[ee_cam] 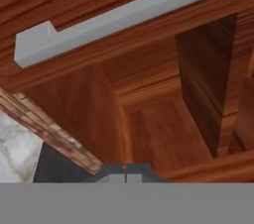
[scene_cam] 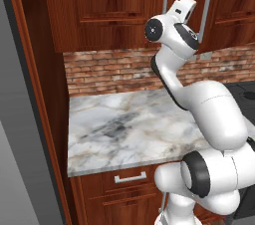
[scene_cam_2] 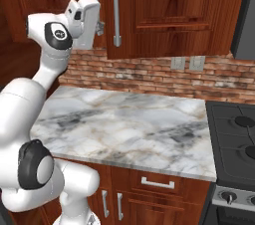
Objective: Open the cabinet and move the ladle to the pot. Then close the cabinet.
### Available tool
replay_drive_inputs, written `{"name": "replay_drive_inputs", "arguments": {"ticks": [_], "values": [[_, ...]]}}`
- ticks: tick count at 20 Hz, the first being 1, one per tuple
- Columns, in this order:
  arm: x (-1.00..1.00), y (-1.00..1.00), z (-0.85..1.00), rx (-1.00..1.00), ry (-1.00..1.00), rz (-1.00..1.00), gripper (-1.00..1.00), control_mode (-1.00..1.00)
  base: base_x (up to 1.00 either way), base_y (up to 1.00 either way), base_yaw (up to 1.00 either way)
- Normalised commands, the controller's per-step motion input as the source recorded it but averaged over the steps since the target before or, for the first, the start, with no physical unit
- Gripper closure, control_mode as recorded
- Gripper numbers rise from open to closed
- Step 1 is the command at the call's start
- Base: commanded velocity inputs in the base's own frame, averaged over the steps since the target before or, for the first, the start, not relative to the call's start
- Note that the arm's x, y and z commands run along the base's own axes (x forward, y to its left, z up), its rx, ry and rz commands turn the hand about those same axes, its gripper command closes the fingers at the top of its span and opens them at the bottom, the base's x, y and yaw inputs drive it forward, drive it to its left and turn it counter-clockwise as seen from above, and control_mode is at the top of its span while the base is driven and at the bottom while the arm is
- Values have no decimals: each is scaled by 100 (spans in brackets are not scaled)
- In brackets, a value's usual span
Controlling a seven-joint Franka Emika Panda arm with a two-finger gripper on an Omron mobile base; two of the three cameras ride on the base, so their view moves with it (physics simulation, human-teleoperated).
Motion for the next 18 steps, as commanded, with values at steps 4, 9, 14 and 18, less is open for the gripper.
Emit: {"name": "replay_drive_inputs", "arguments": {"ticks": [4,9,14,18], "values": [[23,-11,0,-3,-7,0,100,-100,0,0,0],[12,-16,0,-3,-10,0,100,-100,0,0,0],[-19,-35,0,-4,-1,-2,100,-100,0,0,0],[-52,-56,0,-4,0,-5,100,-100,0,0,0]]}}
